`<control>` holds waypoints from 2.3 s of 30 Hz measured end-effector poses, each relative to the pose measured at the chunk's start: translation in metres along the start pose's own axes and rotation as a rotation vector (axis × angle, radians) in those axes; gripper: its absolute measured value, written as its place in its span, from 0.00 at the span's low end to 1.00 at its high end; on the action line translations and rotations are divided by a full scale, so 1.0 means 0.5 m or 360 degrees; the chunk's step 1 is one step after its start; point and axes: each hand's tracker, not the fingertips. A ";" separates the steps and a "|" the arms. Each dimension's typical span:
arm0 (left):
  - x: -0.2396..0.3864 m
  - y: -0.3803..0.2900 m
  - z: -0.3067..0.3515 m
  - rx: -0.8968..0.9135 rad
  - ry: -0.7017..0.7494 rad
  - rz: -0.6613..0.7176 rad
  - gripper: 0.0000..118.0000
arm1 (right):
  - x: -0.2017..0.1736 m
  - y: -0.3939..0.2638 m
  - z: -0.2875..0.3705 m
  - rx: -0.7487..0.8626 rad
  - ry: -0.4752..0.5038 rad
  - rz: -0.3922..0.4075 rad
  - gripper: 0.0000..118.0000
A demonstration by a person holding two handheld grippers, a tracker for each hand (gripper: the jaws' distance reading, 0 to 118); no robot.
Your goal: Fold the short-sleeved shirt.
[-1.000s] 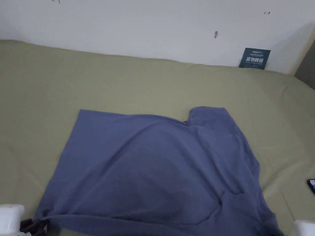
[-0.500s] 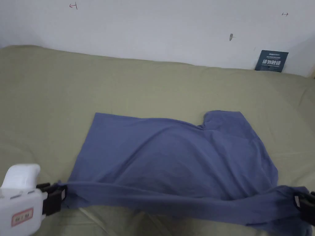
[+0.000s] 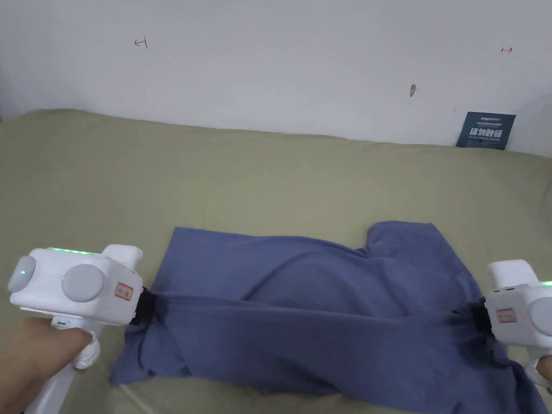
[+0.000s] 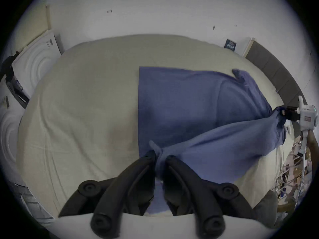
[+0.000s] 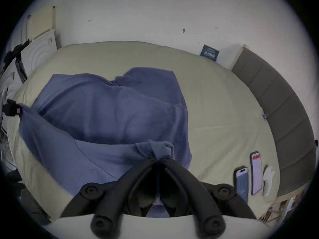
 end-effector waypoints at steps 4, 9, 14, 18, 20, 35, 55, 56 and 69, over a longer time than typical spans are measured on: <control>-0.013 -0.009 -0.041 -0.0002 0.0074 -0.0076 0.77 | 0.026 -0.015 -0.048 0.0048 0.0006 -0.0079 0.43; -0.049 -0.052 0.049 0.0349 0.0067 0.0207 0.79 | 0.033 -0.057 0.060 0.0361 0.0039 -0.0173 0.73; -0.013 -0.191 0.207 0.0912 0.0102 0.0405 0.75 | 0.012 -0.162 0.245 0.0846 -0.0005 -0.0329 0.73; 0.041 -0.297 0.255 0.0996 0.0151 0.0317 0.08 | -0.024 -0.246 0.336 0.0927 -0.0055 -0.0359 0.26; 0.057 -0.331 0.239 0.0842 0.0225 0.0187 0.00 | -0.041 -0.285 0.350 0.0905 -0.0124 -0.0308 0.00; -0.004 -0.307 0.126 0.0637 -0.0031 0.0342 0.56 | -0.069 -0.363 0.284 0.0646 0.0002 -0.0320 0.00; 0.026 -0.211 -0.021 0.0336 0.0050 0.0111 0.09 | 0.045 -0.284 0.103 0.0276 0.0003 -0.0373 0.78; 0.020 -0.207 -0.023 0.0338 0.0039 0.0123 0.09 | 0.047 -0.277 0.079 0.0268 0.0007 -0.0368 0.78; 0.003 -0.199 -0.004 0.0338 -0.0008 0.0129 0.07 | 0.056 -0.247 0.055 0.0135 0.0119 -0.0433 0.01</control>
